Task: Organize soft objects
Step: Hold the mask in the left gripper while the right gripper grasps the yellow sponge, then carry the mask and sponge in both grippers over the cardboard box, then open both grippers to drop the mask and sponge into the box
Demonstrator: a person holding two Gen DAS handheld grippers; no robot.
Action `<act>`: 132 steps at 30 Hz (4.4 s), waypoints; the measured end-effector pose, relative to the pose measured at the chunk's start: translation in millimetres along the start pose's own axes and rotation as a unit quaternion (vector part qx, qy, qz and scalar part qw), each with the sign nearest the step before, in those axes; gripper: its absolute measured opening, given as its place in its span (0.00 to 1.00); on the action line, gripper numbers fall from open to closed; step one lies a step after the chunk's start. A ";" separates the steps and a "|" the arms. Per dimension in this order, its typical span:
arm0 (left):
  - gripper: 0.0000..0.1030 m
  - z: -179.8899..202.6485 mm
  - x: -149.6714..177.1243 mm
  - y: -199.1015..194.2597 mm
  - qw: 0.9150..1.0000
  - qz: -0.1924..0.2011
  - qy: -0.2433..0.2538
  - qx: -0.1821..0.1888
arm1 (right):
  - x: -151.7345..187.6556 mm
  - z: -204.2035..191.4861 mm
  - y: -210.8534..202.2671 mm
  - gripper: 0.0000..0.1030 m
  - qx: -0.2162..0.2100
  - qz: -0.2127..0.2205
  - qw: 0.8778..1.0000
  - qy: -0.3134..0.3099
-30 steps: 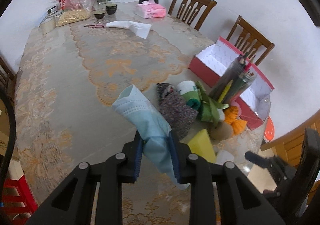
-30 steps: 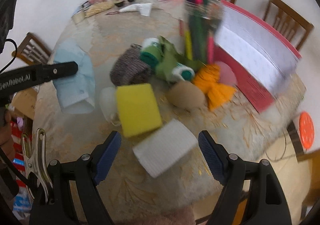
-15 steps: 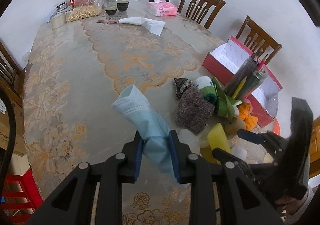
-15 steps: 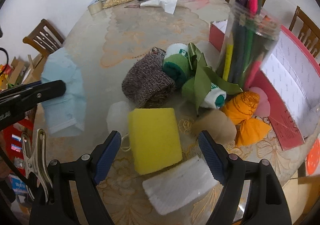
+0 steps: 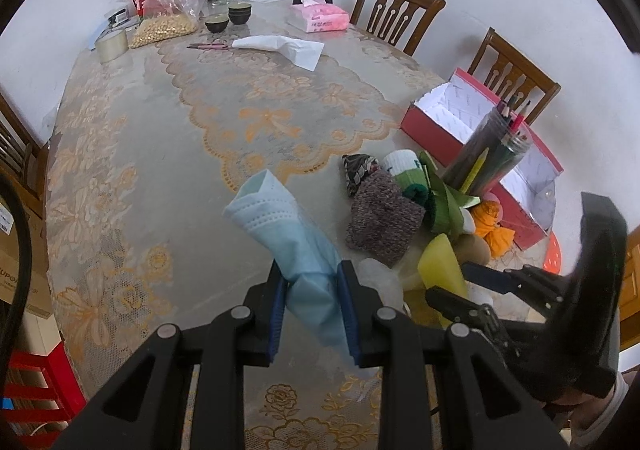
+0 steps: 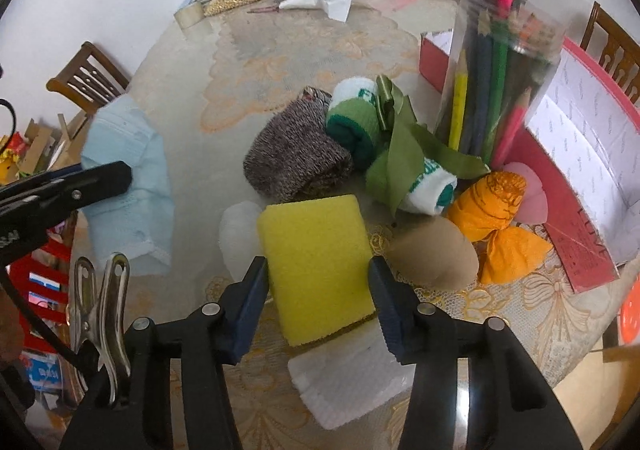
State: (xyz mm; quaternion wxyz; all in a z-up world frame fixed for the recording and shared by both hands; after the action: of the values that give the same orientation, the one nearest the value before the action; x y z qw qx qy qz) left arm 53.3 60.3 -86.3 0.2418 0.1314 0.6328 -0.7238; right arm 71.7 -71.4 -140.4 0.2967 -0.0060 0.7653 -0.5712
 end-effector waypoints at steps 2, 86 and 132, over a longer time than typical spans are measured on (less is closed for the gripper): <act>0.26 1.6 -0.3 -1.2 1.000 0.001 0.002 0.001 | -1.5 -2.2 -7.2 0.50 0.000 0.009 1.000 0.000; 0.26 291.6 -85.8 104.5 0.995 -0.002 0.088 0.052 | -61.1 264.0 -80.9 0.50 0.044 0.057 0.997 0.017; 0.62 303.1 -72.8 93.6 0.996 -0.007 0.079 0.046 | -59.8 287.4 -99.7 0.61 0.057 0.094 0.993 0.036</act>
State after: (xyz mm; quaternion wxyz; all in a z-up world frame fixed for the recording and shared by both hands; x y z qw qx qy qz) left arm 198.5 -230.8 -80.0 0.1797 0.1943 0.6167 -0.7414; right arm 220.6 -335.4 -75.3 0.3210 0.1030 0.7389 -0.5834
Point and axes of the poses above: each gripper's, at about its wrist camera, not at the fingertips, and y roughly the way its jaws point, z to its right, x to its underside, the point moved 10 cm from there along y, roughly the way its jaws point, and after that the axes turned 2 degrees about -y, right-handed, at the moved point
